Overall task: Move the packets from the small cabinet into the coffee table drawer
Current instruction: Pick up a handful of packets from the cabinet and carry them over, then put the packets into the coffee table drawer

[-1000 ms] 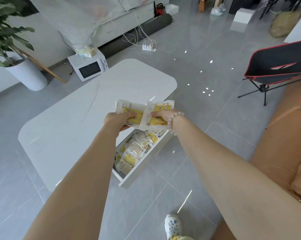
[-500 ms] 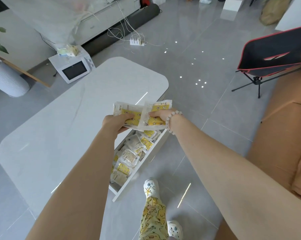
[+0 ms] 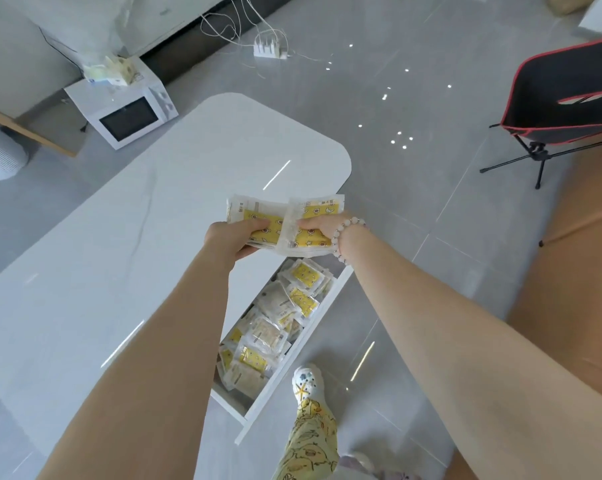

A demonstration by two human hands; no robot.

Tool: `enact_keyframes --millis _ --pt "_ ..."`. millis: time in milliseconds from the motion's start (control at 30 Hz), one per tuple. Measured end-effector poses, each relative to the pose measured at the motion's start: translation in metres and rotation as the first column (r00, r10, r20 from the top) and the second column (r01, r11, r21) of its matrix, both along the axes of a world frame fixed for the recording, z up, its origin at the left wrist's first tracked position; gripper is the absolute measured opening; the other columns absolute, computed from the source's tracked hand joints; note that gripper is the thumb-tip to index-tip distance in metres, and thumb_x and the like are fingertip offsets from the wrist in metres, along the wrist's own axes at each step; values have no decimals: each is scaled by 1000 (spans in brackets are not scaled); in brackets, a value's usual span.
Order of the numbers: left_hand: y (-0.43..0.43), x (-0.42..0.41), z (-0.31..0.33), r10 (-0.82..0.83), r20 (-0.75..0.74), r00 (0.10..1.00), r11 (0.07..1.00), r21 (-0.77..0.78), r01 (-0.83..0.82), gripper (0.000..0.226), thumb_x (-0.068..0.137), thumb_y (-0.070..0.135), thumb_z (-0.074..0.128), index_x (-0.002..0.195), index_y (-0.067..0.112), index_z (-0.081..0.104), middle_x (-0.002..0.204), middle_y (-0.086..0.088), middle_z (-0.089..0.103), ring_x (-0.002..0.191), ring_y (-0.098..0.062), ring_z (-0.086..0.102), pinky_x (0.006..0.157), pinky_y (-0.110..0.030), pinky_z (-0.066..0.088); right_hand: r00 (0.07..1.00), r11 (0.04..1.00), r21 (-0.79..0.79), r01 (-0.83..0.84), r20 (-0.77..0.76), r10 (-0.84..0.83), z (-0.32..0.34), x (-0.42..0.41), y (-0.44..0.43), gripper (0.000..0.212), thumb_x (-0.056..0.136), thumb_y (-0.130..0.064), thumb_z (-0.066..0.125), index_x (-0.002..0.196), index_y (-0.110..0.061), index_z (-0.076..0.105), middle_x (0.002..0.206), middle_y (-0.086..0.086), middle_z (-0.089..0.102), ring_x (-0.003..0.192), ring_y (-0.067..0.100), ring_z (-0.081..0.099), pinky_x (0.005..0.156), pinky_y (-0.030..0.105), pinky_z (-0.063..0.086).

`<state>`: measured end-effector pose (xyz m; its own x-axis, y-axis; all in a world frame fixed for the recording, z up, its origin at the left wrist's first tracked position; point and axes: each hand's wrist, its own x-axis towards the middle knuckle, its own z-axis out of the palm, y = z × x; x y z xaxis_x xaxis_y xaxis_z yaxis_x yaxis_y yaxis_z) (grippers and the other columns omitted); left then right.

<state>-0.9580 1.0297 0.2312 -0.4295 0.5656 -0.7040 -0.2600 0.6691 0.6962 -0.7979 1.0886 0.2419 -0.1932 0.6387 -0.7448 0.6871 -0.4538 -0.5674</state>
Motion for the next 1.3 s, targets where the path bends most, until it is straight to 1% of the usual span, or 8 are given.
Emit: enact_keyframes --millis 400,567,733,867,1000,1133,1200,1300 --pt "43 0 -69 31 44 999 989 -147 -25 39 73 17 80 107 4 65 101 -7 71 80 -15 70 66 -20 58 999 985 -171 -14 35 20 -70 -3 48 69 90 -48 57 141 -4 41 142 13 45 126 26 48 92 26 38" --pt "47 10 -103 114 32 993 967 -233 -103 34 72 20 81 100 6 66 97 -7 72 77 -17 70 75 -26 59 996 967 -244 -72 27 81 -94 2 67 63 97 -42 47 143 -1 35 149 14 36 134 28 38 107 31 31" --pt "39 18 -166 189 43 981 926 -339 -164 23 71 20 82 82 9 65 85 -7 72 80 -21 71 81 -34 58 994 959 -283 13 110 19 -164 8 73 58 78 -44 73 118 -4 58 117 9 63 101 22 59 82 28 50" --pt "18 30 -230 206 5 979 874 -452 -182 24 72 23 80 86 9 66 86 -7 71 72 -20 67 73 -30 59 971 935 -354 -26 212 108 -237 10 61 60 72 -45 77 110 -3 58 89 6 58 82 20 57 61 24 44" --pt "-4 36 -297 289 9 957 815 -527 -241 34 71 27 82 96 11 65 92 -6 71 79 -18 69 57 -22 57 928 904 -405 -134 269 258 -300 -3 49 76 71 -53 75 120 1 55 111 13 61 100 26 59 82 31 48" --pt "-22 39 -357 405 63 912 790 -526 -314 54 67 29 84 113 13 61 97 -4 70 83 -16 68 50 -21 52 902 892 -388 -231 259 346 -351 -24 48 73 81 -43 71 134 0 46 127 14 57 99 23 58 77 28 47" --pt "-29 38 -381 440 66 895 781 -520 -346 65 66 31 85 123 15 57 106 -3 68 90 -18 67 48 -19 51 893 887 -352 -298 225 389 -373 -34 48 74 86 -42 66 141 0 38 137 14 49 118 26 53 88 29 44" --pt "-34 32 -409 476 61 877 757 -535 -374 64 68 34 83 122 14 55 108 -1 64 99 -20 62 79 -31 56 900 889 -338 -310 199 389 -407 -47 46 93 82 -43 70 151 -9 17 149 12 36 130 29 44 96 33 41"
